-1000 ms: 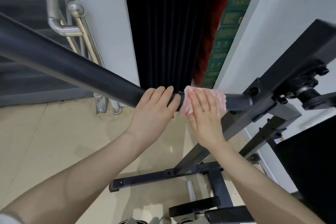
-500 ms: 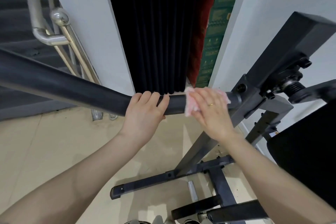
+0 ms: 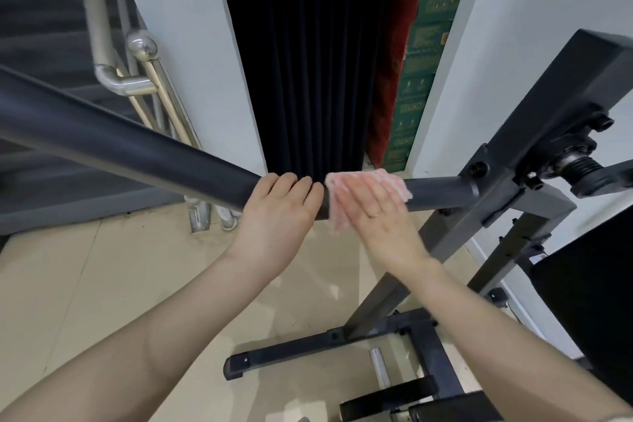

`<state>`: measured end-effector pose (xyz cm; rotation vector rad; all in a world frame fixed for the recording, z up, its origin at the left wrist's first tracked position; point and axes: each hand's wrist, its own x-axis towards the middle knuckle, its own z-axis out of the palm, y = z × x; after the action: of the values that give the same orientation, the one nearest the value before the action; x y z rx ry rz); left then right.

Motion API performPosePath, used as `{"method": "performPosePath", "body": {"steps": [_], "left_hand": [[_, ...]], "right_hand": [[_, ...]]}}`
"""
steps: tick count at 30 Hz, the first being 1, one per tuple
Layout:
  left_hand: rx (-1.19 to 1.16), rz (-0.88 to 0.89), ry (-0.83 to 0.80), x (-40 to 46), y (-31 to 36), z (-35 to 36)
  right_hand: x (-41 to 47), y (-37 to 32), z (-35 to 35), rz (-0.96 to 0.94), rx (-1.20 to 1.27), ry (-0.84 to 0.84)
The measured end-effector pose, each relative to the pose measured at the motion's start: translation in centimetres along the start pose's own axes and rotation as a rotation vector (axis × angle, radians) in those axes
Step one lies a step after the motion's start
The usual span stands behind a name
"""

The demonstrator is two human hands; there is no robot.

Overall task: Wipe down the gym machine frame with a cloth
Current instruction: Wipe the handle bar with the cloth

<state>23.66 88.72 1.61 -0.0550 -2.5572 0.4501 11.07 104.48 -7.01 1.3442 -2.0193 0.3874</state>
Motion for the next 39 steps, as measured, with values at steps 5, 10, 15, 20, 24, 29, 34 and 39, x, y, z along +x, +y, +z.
{"method": "performPosePath", "body": {"steps": [5, 10, 15, 20, 24, 29, 34, 39], "left_hand": [[0.146, 0.034, 0.014, -3.0, -3.5, -2.7], [0.244, -0.037, 0.11, -4.6, -6.7, -5.2], [0.379, -0.082, 0.162, -5.6, -10.5, -7.0], [0.36, -0.077, 0.177, -6.5, -12.8, -7.8], [0.269, -0.057, 0.295, -6.9, -14.0, -8.1], [0.256, -0.003, 0.351, -6.9, -15.5, -8.2], [0.239, -0.04, 0.269, -7.1, -13.3, -7.1], [0.086, -0.011, 0.279, -6.0, -9.5, -6.5]], "right_hand": [[-0.9, 0.5, -0.5, 0.285, 0.009, 0.05], [6.6, -9.3, -0.2, 0.192, 0.308, 0.124], [8.3, -11.7, -0.7, 0.169, 0.342, 0.123], [7.2, -11.1, -0.4, 0.272, 0.23, 0.126], [15.1, -17.2, -1.4, 0.16, 0.363, 0.311], [13.8, -14.8, -0.8, 0.117, 0.42, 0.107], [8.1, -12.7, -1.2, 0.461, 0.308, 0.063], [10.0, -14.0, -2.0, 0.416, 0.503, 0.051]]}}
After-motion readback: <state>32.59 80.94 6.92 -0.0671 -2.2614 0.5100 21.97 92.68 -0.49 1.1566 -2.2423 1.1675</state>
